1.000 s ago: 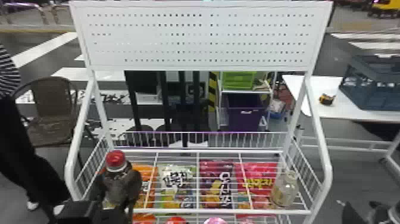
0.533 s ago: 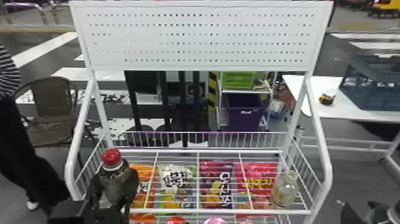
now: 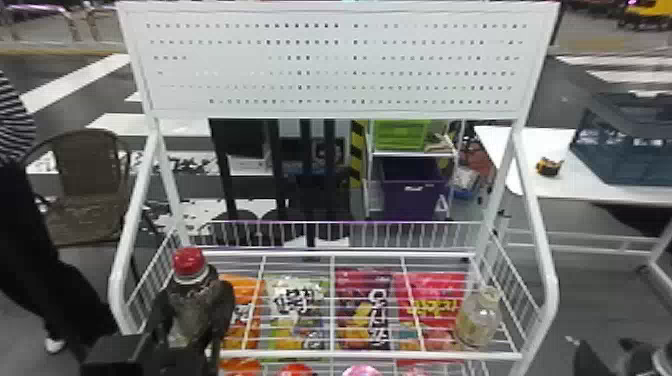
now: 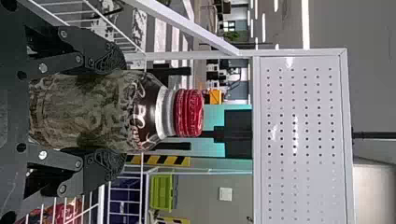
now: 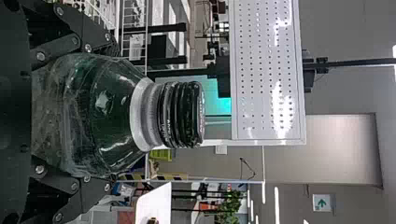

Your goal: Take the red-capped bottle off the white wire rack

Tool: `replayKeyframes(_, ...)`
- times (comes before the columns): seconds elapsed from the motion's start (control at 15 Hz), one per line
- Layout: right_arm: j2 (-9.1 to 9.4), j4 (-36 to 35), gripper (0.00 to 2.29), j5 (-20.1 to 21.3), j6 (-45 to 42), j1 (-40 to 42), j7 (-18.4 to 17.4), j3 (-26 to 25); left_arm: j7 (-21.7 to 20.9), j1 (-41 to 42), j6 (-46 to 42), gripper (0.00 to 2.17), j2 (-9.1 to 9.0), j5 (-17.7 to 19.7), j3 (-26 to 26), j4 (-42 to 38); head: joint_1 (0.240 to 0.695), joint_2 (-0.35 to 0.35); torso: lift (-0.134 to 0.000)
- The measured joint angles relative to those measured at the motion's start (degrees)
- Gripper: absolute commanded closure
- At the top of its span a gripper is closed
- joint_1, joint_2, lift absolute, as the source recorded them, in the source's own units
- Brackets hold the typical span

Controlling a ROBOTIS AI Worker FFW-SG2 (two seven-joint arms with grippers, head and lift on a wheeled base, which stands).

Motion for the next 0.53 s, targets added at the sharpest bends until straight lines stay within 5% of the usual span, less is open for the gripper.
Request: replayKeyframes(0.53, 0.00, 0.2, 0.51, 0.0, 0.0, -0.2, 0.0, 0.1, -0.1, -0.5, 0.2, 2.01, -0.16, 0.0, -0.2, 0.1, 0.499, 0.000, 0.000)
